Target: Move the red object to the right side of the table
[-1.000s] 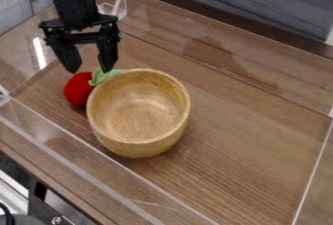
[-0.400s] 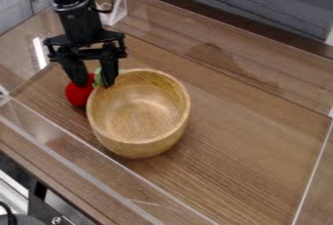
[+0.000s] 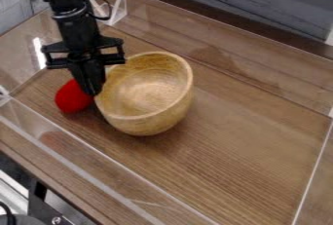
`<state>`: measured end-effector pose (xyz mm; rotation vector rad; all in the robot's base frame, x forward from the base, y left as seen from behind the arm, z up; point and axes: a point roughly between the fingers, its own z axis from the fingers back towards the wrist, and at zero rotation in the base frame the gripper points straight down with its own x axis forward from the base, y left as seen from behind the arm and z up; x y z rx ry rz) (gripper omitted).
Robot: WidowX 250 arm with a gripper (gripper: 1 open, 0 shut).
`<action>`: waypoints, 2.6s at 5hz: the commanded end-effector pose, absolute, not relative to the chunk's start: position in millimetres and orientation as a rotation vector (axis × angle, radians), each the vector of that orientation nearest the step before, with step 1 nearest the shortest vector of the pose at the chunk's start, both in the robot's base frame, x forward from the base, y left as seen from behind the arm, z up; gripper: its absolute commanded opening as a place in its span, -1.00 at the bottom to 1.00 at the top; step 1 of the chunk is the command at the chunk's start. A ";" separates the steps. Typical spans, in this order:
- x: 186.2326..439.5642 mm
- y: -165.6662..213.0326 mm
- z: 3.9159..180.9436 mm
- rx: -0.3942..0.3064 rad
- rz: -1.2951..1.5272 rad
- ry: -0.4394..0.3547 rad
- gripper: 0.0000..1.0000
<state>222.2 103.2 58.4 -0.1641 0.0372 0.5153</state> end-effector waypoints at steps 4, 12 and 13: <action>231.3 132.2 39.9 -0.167 0.637 -0.026 -1.00; 258.0 -23.5 22.0 -0.217 0.564 -0.062 -1.00; 261.1 -25.6 37.4 -0.238 0.486 -0.073 -1.00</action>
